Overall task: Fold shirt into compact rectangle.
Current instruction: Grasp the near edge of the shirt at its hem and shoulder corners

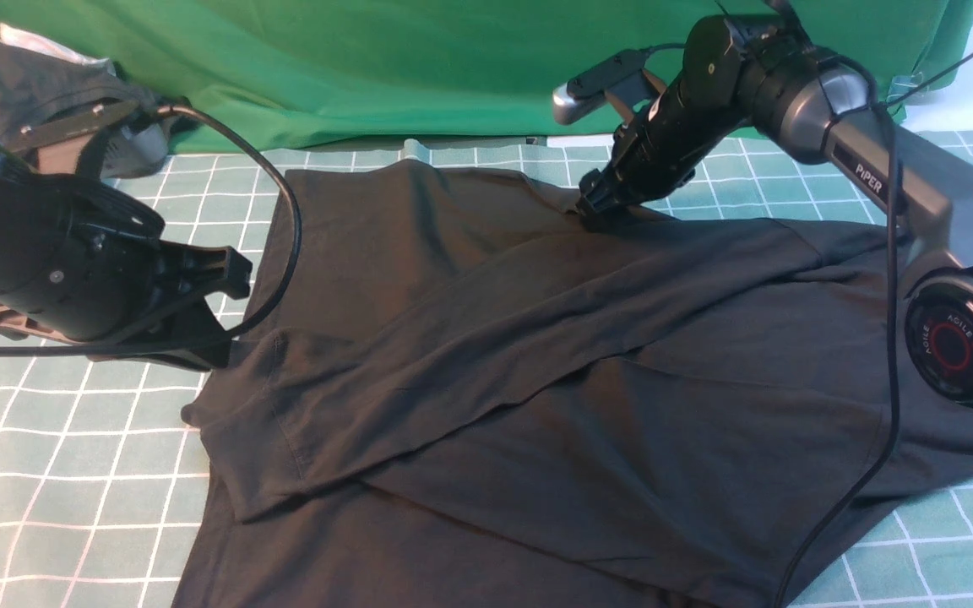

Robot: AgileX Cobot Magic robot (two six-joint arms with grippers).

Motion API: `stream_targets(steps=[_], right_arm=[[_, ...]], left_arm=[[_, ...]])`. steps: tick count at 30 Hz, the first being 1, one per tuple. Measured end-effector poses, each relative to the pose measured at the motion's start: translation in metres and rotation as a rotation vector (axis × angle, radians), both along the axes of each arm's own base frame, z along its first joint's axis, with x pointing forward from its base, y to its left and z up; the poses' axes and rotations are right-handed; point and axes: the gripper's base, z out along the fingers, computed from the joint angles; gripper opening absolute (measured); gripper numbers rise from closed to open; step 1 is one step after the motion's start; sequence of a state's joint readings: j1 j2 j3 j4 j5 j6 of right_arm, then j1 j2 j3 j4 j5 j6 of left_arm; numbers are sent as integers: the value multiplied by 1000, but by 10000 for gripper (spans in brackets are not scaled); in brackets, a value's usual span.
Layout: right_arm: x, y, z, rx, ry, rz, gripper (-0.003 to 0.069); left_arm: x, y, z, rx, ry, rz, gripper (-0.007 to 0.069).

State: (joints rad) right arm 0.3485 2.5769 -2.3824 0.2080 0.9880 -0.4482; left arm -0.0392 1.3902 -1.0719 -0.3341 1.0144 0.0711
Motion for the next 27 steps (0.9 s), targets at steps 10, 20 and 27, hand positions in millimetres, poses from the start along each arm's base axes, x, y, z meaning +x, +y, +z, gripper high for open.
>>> stream_targets(steps=[10,20,27], right_arm=[[5,-2,-4,-21,-37,-44,69],[16,-15,-1,21,-96,-128,47],[27,-35,2,64,-125,-223,71]], left_arm=[[1,0,0,5,-10,2,6],[1,1,0,8,-8,1,6],[0,1,0,8,0,-2,6]])
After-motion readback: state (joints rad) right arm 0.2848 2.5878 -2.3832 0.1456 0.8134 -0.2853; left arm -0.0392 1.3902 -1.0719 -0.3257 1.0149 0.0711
